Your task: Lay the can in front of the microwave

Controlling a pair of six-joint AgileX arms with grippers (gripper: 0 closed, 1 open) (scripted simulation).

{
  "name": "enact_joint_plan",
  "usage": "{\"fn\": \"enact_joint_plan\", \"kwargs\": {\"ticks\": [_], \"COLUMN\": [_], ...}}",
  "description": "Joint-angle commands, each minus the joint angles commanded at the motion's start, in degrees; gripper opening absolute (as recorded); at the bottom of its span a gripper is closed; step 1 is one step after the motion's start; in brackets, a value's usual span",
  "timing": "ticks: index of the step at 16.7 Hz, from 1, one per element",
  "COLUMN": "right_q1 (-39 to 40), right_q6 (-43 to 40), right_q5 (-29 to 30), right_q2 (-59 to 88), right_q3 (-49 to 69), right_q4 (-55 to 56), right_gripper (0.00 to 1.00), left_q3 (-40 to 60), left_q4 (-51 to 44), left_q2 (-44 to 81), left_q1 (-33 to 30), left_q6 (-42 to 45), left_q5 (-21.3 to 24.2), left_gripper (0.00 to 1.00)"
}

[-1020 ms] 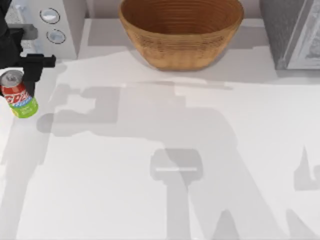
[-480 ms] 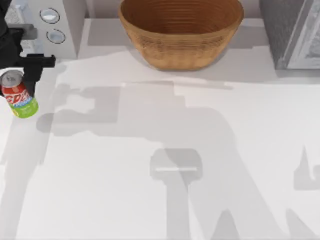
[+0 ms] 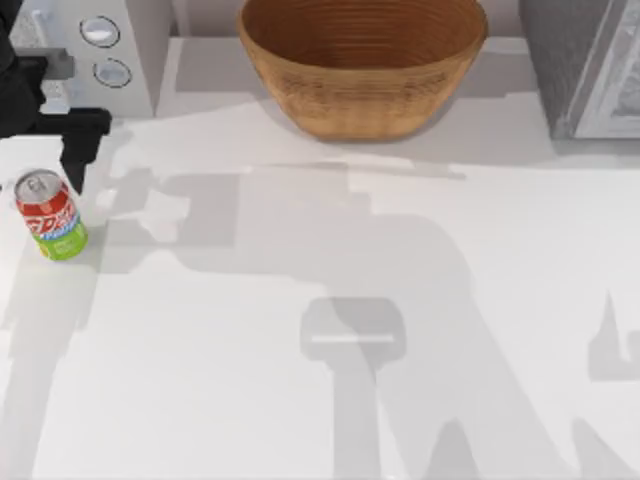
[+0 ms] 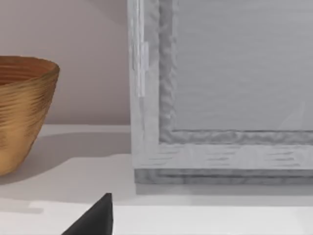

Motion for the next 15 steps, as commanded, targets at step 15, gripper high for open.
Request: {"fn": "enact_joint_plan", "kwargs": {"ticks": [15], "right_q1": [0.0], "right_q6": [0.0], "right_q5": [0.0], "right_q2": [0.0], "right_q3": [0.0], "right_q4": [0.0], "right_gripper": [1.00], "left_q3": [8.9], "left_q4": [-9.0], "left_q2": [-0.1], "left_q1": [-0.1], "left_q6": [-0.1], "left_q5": [0.0], "left_gripper": [1.00]}}
